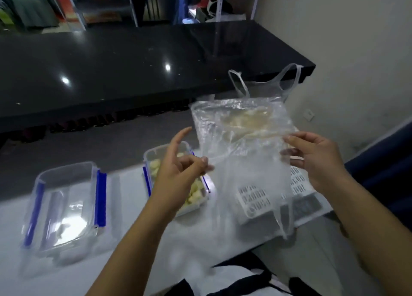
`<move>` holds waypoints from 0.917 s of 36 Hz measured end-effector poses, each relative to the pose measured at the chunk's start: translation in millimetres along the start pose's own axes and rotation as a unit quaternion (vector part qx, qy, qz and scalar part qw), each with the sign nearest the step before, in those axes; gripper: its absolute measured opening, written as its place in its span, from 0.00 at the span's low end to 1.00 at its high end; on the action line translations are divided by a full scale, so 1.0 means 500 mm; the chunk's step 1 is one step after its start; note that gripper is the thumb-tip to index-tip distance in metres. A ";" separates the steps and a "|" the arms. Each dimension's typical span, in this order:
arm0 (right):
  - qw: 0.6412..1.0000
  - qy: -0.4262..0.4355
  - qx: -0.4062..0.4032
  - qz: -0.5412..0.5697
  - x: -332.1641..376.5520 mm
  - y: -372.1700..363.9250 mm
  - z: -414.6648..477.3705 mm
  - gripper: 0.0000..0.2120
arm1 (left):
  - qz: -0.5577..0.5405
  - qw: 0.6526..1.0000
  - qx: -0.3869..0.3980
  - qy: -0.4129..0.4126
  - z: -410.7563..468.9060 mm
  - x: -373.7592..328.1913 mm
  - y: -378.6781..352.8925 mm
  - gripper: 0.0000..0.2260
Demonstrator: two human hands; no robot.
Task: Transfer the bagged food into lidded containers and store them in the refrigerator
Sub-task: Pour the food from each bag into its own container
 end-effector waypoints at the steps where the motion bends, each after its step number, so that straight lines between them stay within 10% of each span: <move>1: 1.000 -0.007 -0.002 -0.018 -0.006 0.023 0.000 0.03 | 0.015 1.000 0.016 0.005 -0.007 0.011 -0.021 0.29; 10: 0.968 -0.025 -0.017 -0.249 -0.119 0.158 0.048 0.01 | 0.211 0.976 0.022 0.037 -0.015 0.119 -0.149 0.30; 14: 0.943 0.034 0.088 -0.320 -0.142 0.168 0.088 0.27 | 0.396 0.916 -0.052 -0.034 0.009 0.113 -0.181 0.26; 20: 0.689 0.181 0.346 -0.610 -0.187 0.128 0.093 0.35 | 0.653 0.755 0.066 -0.004 0.069 0.153 -0.272 0.28; 24: 0.610 0.176 0.407 -0.657 -0.220 0.125 0.101 0.37 | 0.743 0.651 0.134 0.074 0.102 0.197 -0.312 0.29; 28: 0.583 0.188 0.414 -0.673 -0.235 0.127 0.106 0.35 | 0.782 0.588 0.159 0.132 0.112 0.221 -0.317 0.29; 33: 0.628 0.181 0.415 -0.633 -0.220 0.130 0.106 0.34 | 0.768 0.604 0.154 0.145 0.117 0.213 -0.313 0.29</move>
Point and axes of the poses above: each hand's wrist, its own z-axis towards the middle knuckle, its own y-axis out of the back of the hand, x = y × z, the point moved 2 cm from there along z, towards the middle knuckle, and after that the axes turned 9 degrees about y, right-handed, at the moved point
